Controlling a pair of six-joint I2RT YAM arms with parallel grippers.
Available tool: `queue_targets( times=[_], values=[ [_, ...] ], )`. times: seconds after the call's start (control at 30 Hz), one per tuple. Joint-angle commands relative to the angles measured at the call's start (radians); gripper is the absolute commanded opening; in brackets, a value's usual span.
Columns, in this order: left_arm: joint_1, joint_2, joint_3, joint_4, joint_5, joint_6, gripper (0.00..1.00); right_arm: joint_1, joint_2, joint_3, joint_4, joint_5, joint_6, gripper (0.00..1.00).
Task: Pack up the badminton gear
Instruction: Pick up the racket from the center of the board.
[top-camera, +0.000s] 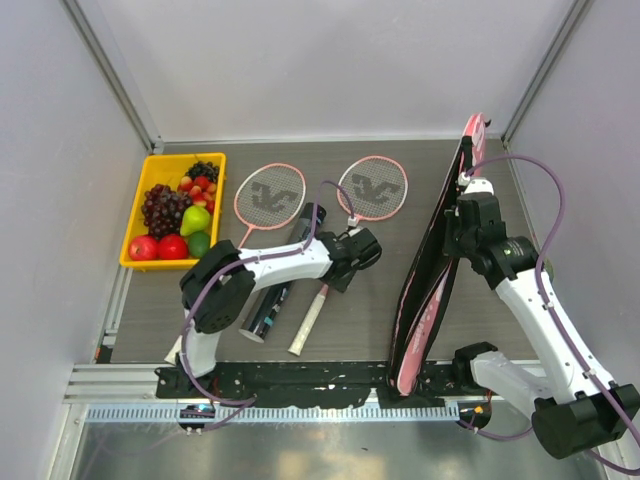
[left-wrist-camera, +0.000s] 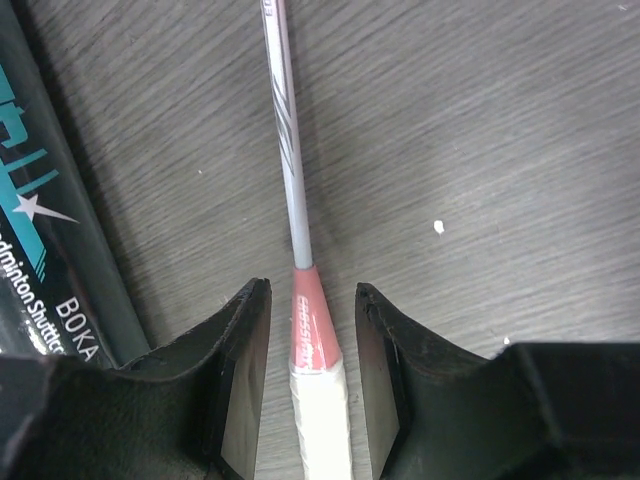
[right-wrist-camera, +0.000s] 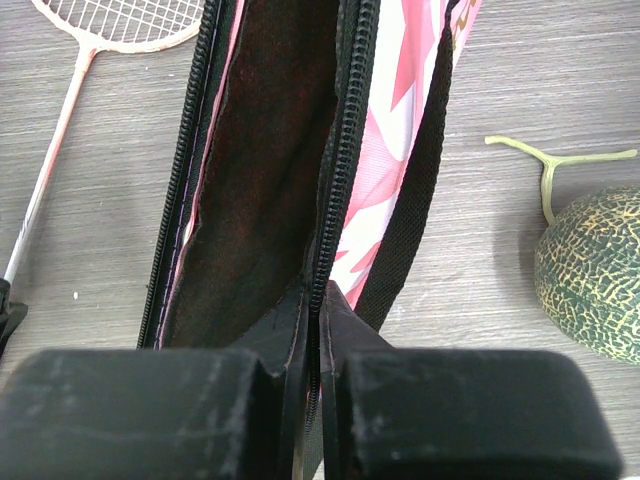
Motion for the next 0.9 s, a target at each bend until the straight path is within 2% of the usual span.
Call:
queue_targets(
  times=[0.0,0.27,0.5,0.6,0.73,0.87],
  values=[
    [0.019,0.023,0.043,0.002,0.009,0.027,0.41,-0.008,-0.029,0.047,0.039,0.021,-0.016,0.05],
    [0.045,0.071,0.038,0.031,0.085,0.035,0.34,-0.009,-0.028,0.055,0.036,0.030,-0.022,0.05],
    [0.046,0.118,0.052,0.039,0.118,0.035,0.20,-0.009,-0.026,0.053,0.037,0.023,-0.019,0.05],
    [0.048,0.130,0.051,0.047,0.121,0.035,0.00,-0.011,-0.028,0.052,0.037,0.023,-0.022,0.06],
    [0.048,0.114,0.043,0.043,0.154,0.042,0.00,-0.011,-0.029,0.037,0.037,0.004,-0.011,0.05],
    [0.057,0.013,-0.003,0.082,0.230,0.030,0.00,-0.011,-0.037,-0.022,0.071,-0.097,0.027,0.05]
  ],
)
